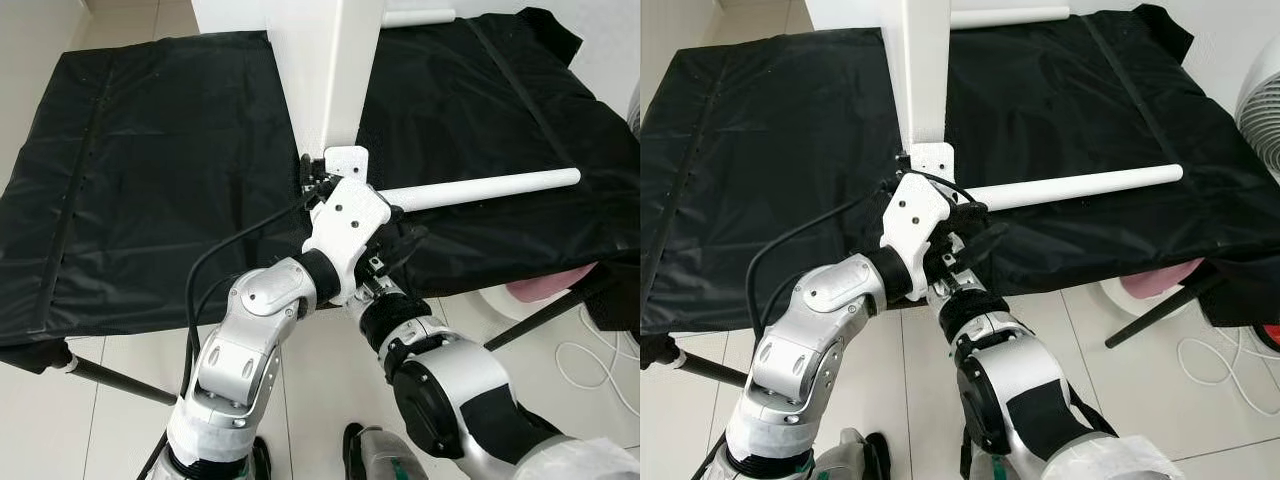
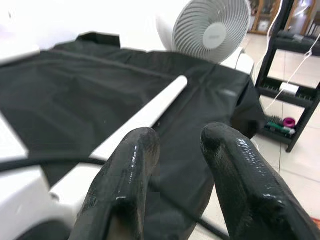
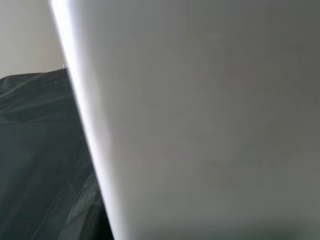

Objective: Building children table

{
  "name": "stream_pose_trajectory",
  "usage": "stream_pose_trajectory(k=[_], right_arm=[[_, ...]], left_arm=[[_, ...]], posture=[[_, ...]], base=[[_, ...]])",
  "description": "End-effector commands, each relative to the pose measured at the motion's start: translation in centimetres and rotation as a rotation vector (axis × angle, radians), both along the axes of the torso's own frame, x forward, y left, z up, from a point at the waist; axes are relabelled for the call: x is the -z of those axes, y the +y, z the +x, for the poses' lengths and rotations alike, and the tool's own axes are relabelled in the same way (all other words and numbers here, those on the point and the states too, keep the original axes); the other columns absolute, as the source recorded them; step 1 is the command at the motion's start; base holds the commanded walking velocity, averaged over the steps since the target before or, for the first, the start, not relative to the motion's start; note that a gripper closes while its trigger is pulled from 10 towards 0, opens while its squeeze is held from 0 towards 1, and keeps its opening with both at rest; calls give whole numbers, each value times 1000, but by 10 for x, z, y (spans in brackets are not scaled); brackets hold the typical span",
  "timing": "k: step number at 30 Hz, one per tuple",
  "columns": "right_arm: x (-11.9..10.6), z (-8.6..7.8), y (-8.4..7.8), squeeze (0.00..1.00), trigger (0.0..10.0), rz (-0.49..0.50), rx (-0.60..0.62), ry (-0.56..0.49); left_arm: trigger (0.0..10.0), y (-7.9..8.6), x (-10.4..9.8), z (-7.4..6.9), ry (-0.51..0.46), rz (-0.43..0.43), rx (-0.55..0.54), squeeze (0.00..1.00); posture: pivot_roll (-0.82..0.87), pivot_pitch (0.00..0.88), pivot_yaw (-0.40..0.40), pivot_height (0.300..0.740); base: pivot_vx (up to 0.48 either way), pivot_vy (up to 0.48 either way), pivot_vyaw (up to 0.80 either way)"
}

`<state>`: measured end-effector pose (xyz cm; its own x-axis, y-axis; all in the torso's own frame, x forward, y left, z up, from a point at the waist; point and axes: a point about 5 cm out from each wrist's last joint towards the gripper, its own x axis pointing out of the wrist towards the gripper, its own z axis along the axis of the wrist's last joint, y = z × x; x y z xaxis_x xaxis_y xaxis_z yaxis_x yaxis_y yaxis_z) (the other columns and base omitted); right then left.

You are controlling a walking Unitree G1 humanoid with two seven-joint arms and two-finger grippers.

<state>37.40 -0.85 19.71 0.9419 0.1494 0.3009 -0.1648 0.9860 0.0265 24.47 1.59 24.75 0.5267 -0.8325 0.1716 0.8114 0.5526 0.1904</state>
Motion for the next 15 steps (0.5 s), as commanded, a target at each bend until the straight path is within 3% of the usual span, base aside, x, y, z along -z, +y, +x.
stream_pose_trajectory(k=[1, 9, 14, 15], right_arm=[[-15, -19, 49, 0, 10000, 27, -104, -45], [-19, -32, 76, 0, 10000, 44, -160, -35], [-20, -35, 80, 0, 10000, 35, -162, -54], [-20, -35, 78, 863, 10000, 50, -163, -66]], left_arm=[[10000, 2, -3, 1, 9, -43, -99, 0], [10000, 1, -13, -1, -21, -54, -87, 0], [10000, 2, -17, -2, -30, -62, -92, 0], [10000, 2, -18, -2, -31, -65, -93, 0]], posture=[[32, 177, 47, 740], [33, 178, 43, 740], [38, 179, 36, 740], [35, 181, 33, 740]], base=[[0, 0, 0], [0, 0, 0], [0, 0, 0], [0, 0, 0]])
